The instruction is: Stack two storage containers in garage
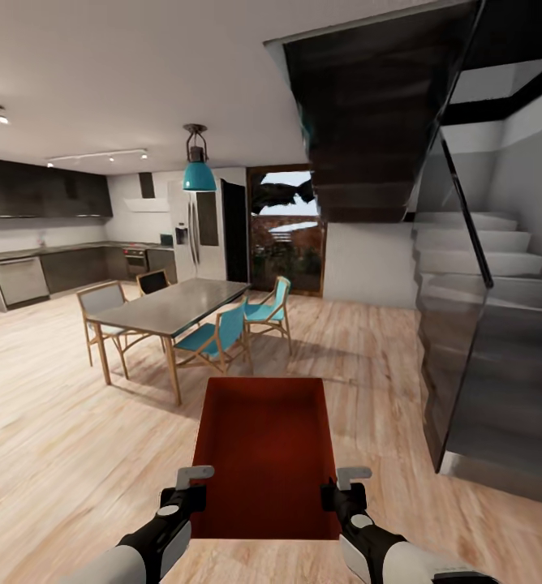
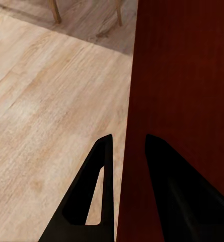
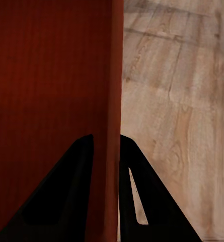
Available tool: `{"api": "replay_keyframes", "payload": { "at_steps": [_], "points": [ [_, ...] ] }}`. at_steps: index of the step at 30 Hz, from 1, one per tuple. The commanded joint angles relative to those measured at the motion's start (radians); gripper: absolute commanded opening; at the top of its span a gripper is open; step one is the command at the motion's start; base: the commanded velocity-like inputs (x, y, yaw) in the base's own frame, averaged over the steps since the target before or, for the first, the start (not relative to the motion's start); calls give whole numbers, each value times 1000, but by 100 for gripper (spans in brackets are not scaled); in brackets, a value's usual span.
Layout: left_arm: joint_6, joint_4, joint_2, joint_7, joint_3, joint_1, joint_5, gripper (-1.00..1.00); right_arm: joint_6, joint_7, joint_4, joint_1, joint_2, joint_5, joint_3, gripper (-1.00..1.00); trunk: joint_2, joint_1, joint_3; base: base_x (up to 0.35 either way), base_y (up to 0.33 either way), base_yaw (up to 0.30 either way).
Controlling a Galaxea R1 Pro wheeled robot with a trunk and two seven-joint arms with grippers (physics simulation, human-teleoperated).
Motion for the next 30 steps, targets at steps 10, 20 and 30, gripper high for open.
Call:
{"api": "replay_keyframes", "payload": {
  "at_steps": [10,20,30],
  "points": [
    [-5,4,2,18,12,0,6,-100,-14,-6,-2,-2,1,23,-33,-100,-1,0,-2,0,0,-278],
    [-5,4,2,18,12,0,6,-100,-14,-6,-2,-2,1,23,-33,-100,-1,0,-1,0,0,-278],
    [-5,2,2,18,12,0,6,-100,-14,-7,-2,-2,1,23,-33,-100,-1,0,-1,0,0,-278]
  ]
}}
